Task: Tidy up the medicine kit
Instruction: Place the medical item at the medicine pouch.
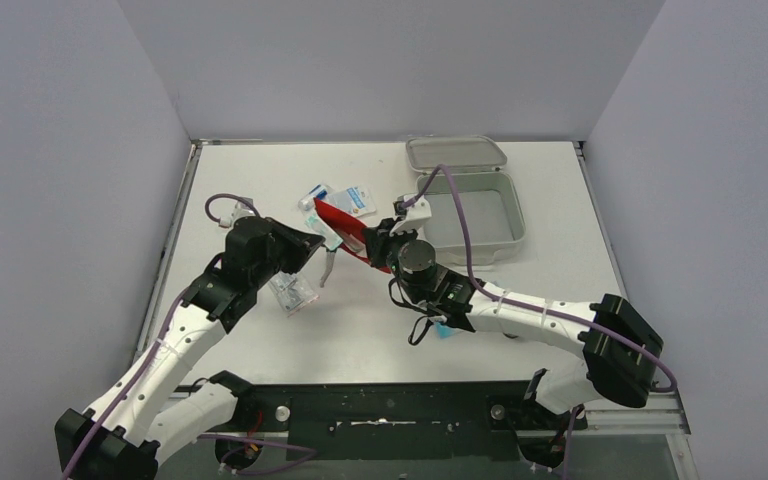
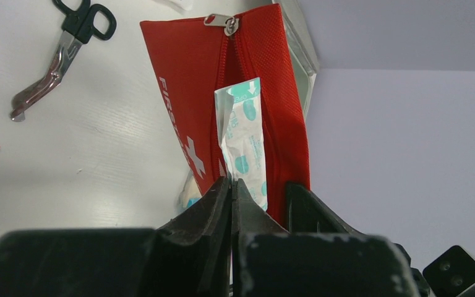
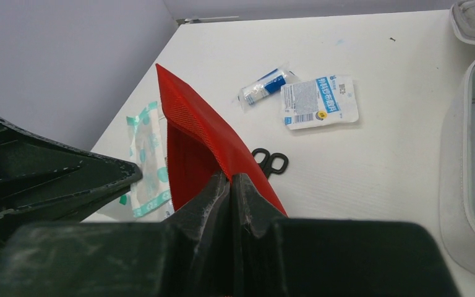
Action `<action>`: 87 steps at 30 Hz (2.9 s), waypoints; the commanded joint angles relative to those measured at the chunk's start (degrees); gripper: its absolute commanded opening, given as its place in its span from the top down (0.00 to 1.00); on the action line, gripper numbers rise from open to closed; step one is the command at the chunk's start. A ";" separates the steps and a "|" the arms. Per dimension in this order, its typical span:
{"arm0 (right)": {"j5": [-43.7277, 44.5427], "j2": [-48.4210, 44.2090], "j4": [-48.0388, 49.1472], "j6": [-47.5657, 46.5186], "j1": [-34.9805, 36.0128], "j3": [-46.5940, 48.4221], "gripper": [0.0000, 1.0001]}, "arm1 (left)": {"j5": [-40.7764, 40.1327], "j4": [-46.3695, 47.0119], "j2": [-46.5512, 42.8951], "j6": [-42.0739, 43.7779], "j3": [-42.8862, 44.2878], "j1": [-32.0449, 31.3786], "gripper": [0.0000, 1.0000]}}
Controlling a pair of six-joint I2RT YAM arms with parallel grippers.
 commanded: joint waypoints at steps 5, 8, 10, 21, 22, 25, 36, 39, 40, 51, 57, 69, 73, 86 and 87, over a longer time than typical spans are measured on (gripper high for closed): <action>2.89 1.81 5.76 -0.78 2.05 3.24 1.00 | 2.49 6.07 3.17 -0.77 -0.45 -0.70 1.00; 2.95 2.41 5.92 -0.98 2.47 3.71 1.00 | 1.95 6.32 4.03 -0.70 -0.72 -1.35 1.00; 3.15 2.85 5.90 -1.00 2.74 3.98 1.00 | 1.31 5.36 4.30 -0.61 -0.67 -1.73 1.00; 5.14 3.46 5.21 1.22 3.02 4.19 1.00 | 1.55 3.80 4.42 -1.03 -1.05 -3.34 1.00; 5.38 3.41 5.09 1.36 2.97 4.09 1.00 | 1.34 3.33 4.48 -0.96 -0.89 -3.62 1.00; 5.84 3.21 4.62 1.52 2.94 3.92 1.00 | 0.38 1.92 4.67 -0.40 -0.12 -4.29 1.00; 5.37 2.07 4.32 1.59 2.98 2.79 1.00 | 0.36 1.75 4.80 4.10 1.58 -4.76 1.00; 5.22 1.87 4.09 1.57 2.94 2.58 1.00 | -0.69 1.26 4.83 6.13 2.12 -4.70 1.00; 5.15 1.75 4.09 1.56 2.98 2.58 1.00 | -0.72 1.27 4.95 6.72 2.18 -4.76 1.00; 3.53 1.64 4.94 1.83 3.01 1.90 1.00 | 2.61 2.36 8.38 13.41 5.82 -4.77 1.00; 4.51 1.17 4.89 1.79 2.77 1.20 1.00 | 2.01 1.11 7.04 14.76 6.27 -4.77 0.89; 3.97 0.49 4.00 2.76 1.56 0.92 1.00 | 2.65 1.51 1.31 18.63 4.82 -4.77 0.71; 3.52 0.09 3.88 3.40 1.32 0.55 1.00 | 0.74 -0.73 1.44 21.84 5.99 -4.77 0.70; -1.69 -2.58 5.46 4.25 0.04 -1.74 1.00 | -3.61 1.63 5.06 37.30 9.21 -4.42 0.83; -2.00 -2.57 5.65 4.26 0.04 -1.82 1.00 | -3.52 2.45 5.53 37.53 9.01 -4.42 0.85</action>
